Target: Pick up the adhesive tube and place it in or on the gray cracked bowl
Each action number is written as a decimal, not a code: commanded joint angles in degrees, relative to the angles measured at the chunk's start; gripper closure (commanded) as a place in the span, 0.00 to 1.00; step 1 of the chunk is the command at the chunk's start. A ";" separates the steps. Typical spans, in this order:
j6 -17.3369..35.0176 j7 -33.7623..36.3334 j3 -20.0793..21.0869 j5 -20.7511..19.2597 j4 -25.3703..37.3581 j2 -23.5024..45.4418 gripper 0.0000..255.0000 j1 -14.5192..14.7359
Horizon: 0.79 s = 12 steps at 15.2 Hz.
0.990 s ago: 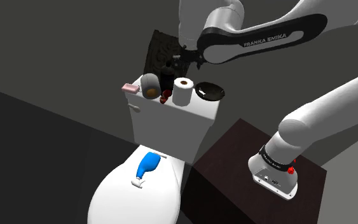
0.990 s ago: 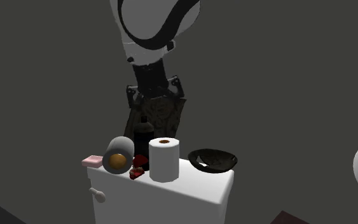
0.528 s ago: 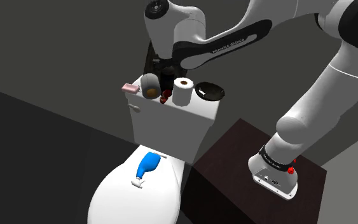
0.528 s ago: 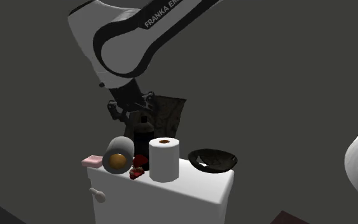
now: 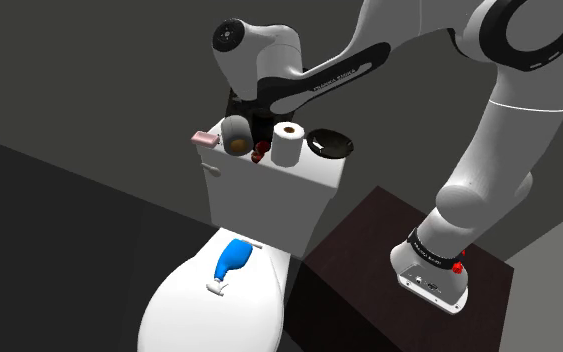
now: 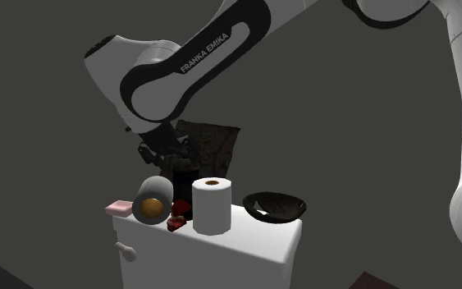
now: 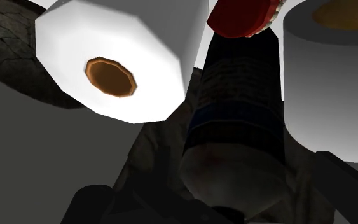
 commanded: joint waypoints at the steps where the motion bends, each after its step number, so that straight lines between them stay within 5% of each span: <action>1: 0.89 0.56 -0.42 -0.86 -0.45 0.69 0.00 -0.17; 10: 1.16 0.66 -0.55 -1.08 -0.58 0.86 0.00 -0.26; 11: 1.16 0.66 -0.55 -1.08 -0.58 0.86 1.00 -0.26; 12: 1.16 0.66 -0.55 -1.08 -0.58 0.86 1.00 -0.26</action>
